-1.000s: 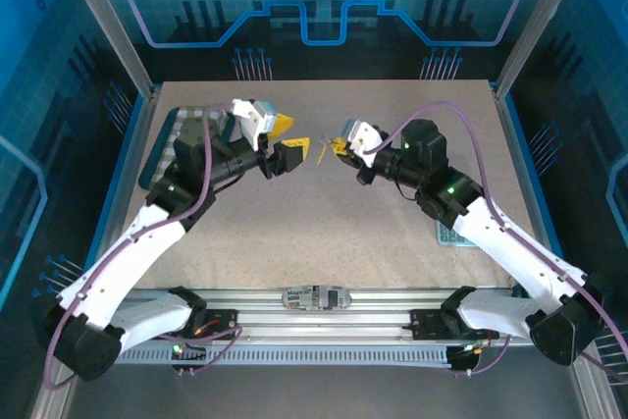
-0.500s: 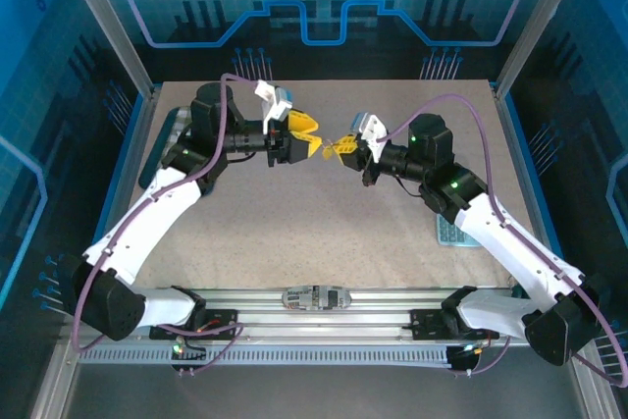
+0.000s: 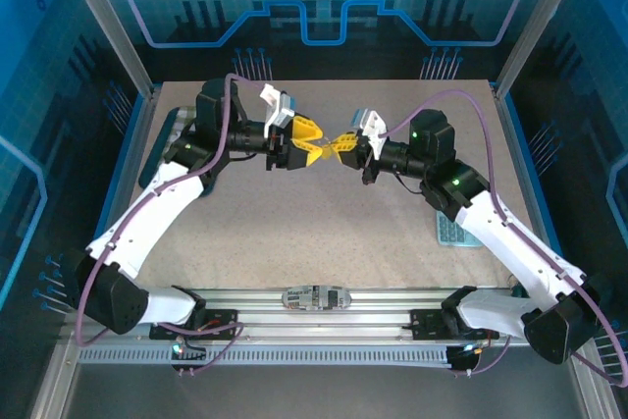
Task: Remove the keys from the keyring
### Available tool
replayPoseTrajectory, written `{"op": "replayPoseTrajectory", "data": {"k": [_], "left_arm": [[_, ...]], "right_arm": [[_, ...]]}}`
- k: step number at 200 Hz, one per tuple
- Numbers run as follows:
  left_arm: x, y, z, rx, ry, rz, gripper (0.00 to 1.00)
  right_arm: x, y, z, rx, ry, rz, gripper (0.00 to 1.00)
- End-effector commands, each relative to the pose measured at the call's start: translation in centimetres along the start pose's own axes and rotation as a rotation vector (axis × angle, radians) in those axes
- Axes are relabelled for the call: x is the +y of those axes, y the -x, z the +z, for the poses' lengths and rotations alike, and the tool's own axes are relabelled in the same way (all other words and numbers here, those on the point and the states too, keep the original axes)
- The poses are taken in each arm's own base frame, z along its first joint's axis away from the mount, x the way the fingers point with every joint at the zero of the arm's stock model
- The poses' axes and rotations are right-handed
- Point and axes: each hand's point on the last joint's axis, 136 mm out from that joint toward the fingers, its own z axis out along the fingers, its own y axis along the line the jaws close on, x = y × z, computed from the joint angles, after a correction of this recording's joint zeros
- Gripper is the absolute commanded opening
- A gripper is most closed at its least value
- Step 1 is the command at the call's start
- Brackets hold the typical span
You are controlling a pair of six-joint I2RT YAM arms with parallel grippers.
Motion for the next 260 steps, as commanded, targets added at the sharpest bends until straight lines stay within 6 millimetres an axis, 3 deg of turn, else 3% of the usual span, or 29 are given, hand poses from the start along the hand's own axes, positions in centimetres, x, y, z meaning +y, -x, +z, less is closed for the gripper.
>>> {"op": "replayPoseTrajectory", "data": {"k": [1, 31, 80, 113, 168, 202, 260], "left_arm": [[-0.7, 0.6, 0.2, 0.004, -0.048, 0.033, 0.48], [0.0, 0.0, 0.4, 0.024, -0.019, 0.028, 0.52], [0.5, 0.2, 0.3, 0.007, 0.019, 0.049, 0.52], [0.5, 0.2, 0.5, 0.011, -0.002, 0.030, 0.40], [0.0, 0.0, 0.5, 0.020, -0.027, 0.021, 0.00], [-0.3, 0.0, 0.3, 0.015, -0.029, 0.020, 0.00], [0.5, 2.2, -0.9, -0.112, 0.009, -0.014, 0.00]], "right_arm": [[0.7, 1.8, -0.1, -0.036, 0.030, -0.011, 0.00], [1.0, 2.0, -0.2, -0.045, 0.042, -0.020, 0.00], [1.4, 2.2, -0.3, -0.050, 0.057, -0.027, 0.00], [1.4, 2.4, -0.4, -0.055, 0.053, -0.030, 0.00], [1.4, 2.6, -0.5, -0.066, 0.046, -0.037, 0.00], [1.2, 2.7, -0.5, -0.070, 0.039, -0.040, 0.00], [1.8, 2.4, -1.6, -0.142, 0.002, -0.107, 0.00]]}}
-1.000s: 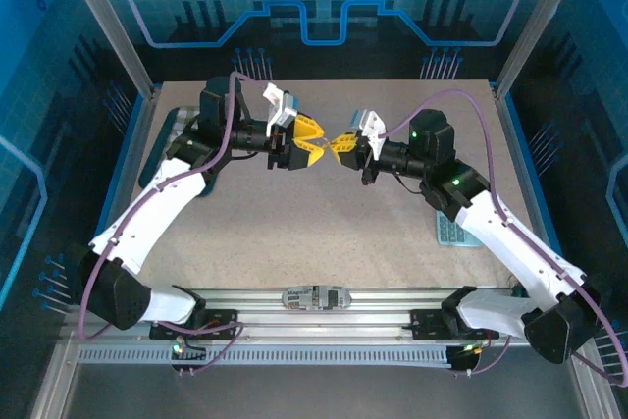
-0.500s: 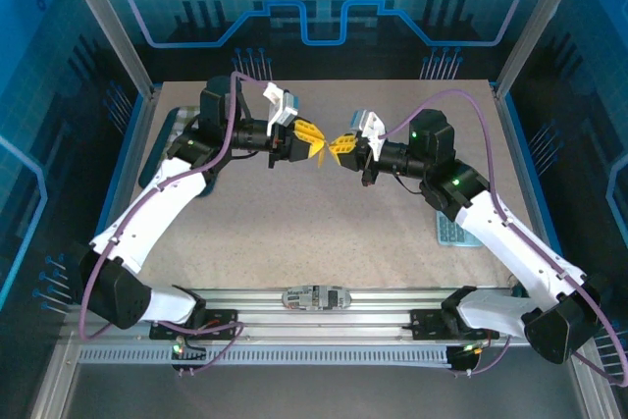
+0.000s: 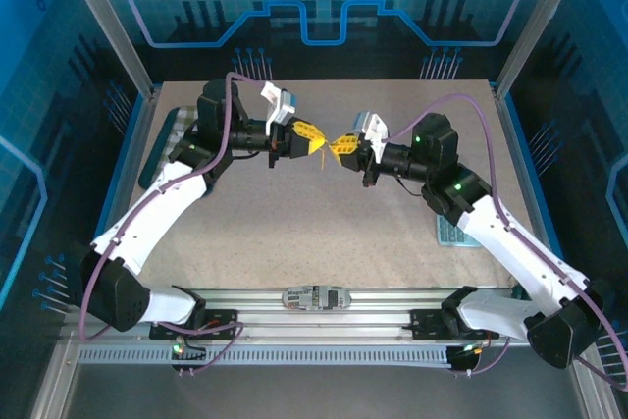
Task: Remove the keys from the keyring
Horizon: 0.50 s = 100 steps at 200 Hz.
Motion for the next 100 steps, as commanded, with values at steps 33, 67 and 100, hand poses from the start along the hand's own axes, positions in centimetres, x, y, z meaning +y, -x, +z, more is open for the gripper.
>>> {"op": "replayPoseTrajectory", "data": {"k": [33, 67, 100], "left_arm": [[-0.8, 3.2, -1.3, -0.114, -0.008, 0.010, 0.00], [-0.9, 3.4, -1.4, -0.120, -0.012, 0.005, 0.00], [-0.1, 2.9, -1.7, -0.130, 0.061, 0.000, 0.23]], "right_arm": [[2.0, 1.5, -0.9, -0.095, 0.001, -0.141, 0.00], [2.0, 1.9, -1.1, -0.108, -0.024, -0.154, 0.00], [1.1, 2.3, -1.0, -0.058, -0.056, -0.116, 0.00]]}}
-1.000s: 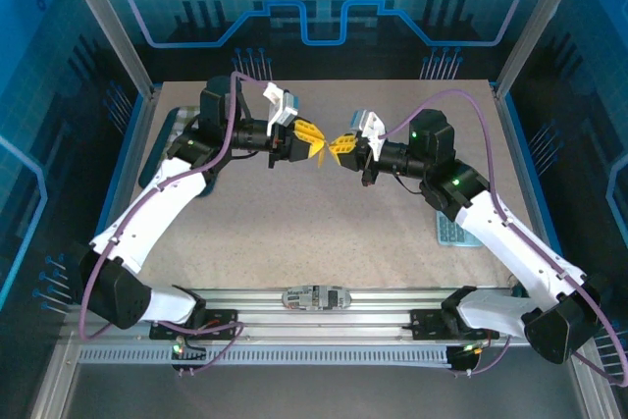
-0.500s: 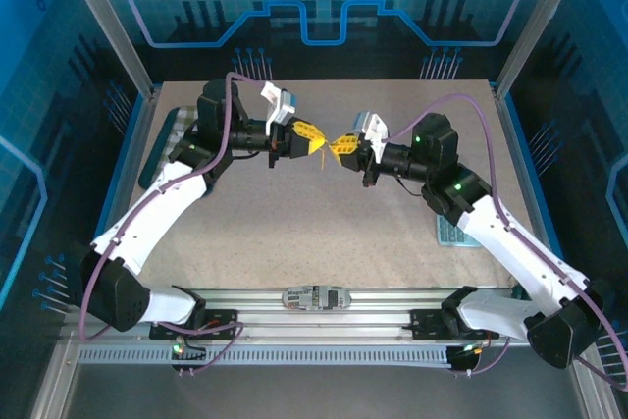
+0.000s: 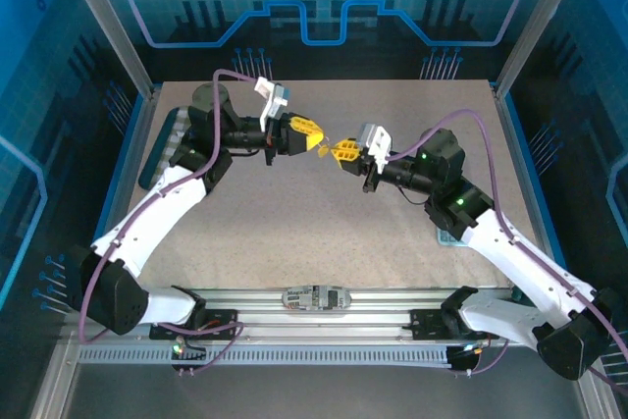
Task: Remove the keys from the keyring
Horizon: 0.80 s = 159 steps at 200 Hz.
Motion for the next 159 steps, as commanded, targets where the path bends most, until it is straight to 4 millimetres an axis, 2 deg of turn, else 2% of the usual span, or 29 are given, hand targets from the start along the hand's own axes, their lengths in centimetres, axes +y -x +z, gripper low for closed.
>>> {"op": "replayPoseTrajectory", "data": {"k": [1, 10, 63, 92, 122, 159], "left_arm": [[0.8, 1.0, -1.2, -0.049, 0.098, 0.042, 0.24], [1.4, 0.8, -1.6, -0.059, 0.151, 0.046, 0.36], [5.6, 0.0, -5.2, -0.099, 0.552, 0.016, 0.63], [5.2, -1.3, -4.8, -0.038, 0.514, -0.028, 0.63], [5.1, -2.5, -4.8, -0.023, 0.503, -0.024, 0.64], [4.9, -3.6, -4.3, 0.051, 0.466, -0.036, 0.57]], "right_arm": [[-0.1, 1.2, -0.2, 0.016, -0.007, 0.000, 0.00], [-0.3, 1.0, -0.1, 0.038, -0.013, 0.013, 0.00], [-1.4, -1.4, 0.4, 0.203, -0.052, 0.087, 0.00], [-1.9, -2.8, 1.1, 0.273, -0.059, 0.130, 0.00], [-2.2, -3.4, 1.8, 0.295, -0.060, 0.166, 0.00], [-2.1, -3.6, 2.1, 0.307, -0.048, 0.182, 0.00]]}}
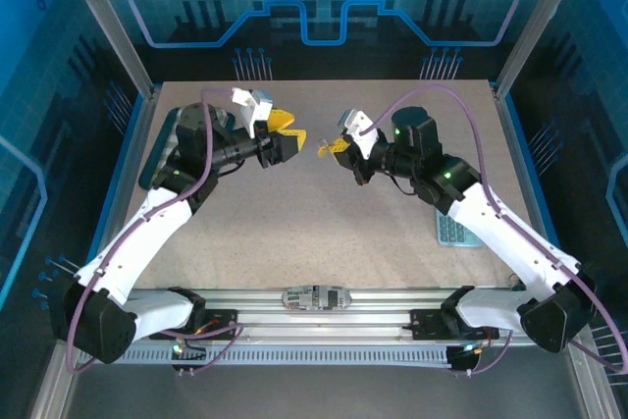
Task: Remove the keys from the keyring
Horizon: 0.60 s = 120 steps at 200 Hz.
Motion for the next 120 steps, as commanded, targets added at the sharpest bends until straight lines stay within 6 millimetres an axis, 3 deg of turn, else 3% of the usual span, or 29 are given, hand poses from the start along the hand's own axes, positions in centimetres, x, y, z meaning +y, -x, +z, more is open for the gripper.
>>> {"op": "replayPoseTrajectory", "data": {"k": [1, 81, 120], "left_arm": [[-0.4, -1.0, 0.0, 0.058, -0.027, 0.018, 0.57], [-3.3, -1.2, 1.4, 0.094, -0.245, 0.048, 0.51], [-4.3, -1.5, 1.9, 0.109, -0.279, 0.086, 0.54]], "right_arm": [[0.3, 1.5, -0.5, -0.020, 0.007, 0.012, 0.00], [1.0, 2.0, -0.3, -0.027, 0.043, 0.007, 0.00], [1.2, 2.0, -0.2, -0.028, 0.050, -0.002, 0.00]]}}
